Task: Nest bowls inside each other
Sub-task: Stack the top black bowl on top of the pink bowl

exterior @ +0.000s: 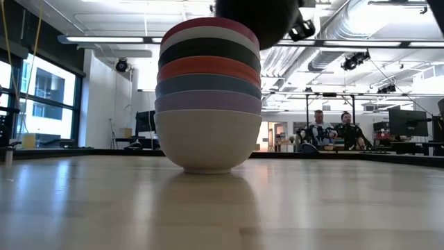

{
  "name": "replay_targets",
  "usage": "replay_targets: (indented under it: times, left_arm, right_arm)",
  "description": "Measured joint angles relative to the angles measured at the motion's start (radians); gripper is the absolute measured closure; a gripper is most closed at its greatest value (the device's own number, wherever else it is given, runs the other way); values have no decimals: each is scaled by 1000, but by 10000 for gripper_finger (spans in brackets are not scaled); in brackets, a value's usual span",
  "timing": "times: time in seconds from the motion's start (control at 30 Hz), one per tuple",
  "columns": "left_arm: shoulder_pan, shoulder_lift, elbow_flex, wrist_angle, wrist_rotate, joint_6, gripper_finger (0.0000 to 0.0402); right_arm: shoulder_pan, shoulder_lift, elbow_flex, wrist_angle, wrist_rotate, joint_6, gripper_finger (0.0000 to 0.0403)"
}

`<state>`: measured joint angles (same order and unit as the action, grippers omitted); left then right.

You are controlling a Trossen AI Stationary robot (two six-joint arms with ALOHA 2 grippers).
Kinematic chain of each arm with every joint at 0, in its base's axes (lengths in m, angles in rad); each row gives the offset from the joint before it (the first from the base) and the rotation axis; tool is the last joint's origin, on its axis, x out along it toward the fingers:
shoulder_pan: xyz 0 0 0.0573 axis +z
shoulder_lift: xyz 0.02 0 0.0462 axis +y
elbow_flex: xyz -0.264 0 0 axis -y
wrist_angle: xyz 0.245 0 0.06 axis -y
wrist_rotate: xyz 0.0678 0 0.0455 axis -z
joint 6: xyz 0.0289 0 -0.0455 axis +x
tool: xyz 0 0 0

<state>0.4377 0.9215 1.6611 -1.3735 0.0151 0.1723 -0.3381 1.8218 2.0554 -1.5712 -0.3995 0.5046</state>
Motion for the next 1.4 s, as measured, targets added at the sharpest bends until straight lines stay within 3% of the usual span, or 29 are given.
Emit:
replay_targets:
  times: [0.43, 0.57, 0.9, 1.4]
  left_arm:
    - [0, 0, 0, -21, 0, -2, 216]
    - [0, -13, -41, -14, 0, -1, 216]
    - [0, -85, -293, 57, 0, 67, 216]
    - [0, -105, -304, 101, 46, 78, 216]
  right_arm:
    - [116, 214, 207, 0, -50, 19, 403]
    - [127, 235, 202, -1, -48, 19, 403]
    - [130, 270, 201, 1, -6, 23, 403]
    - [135, 268, 139, 2, 50, 52, 403]
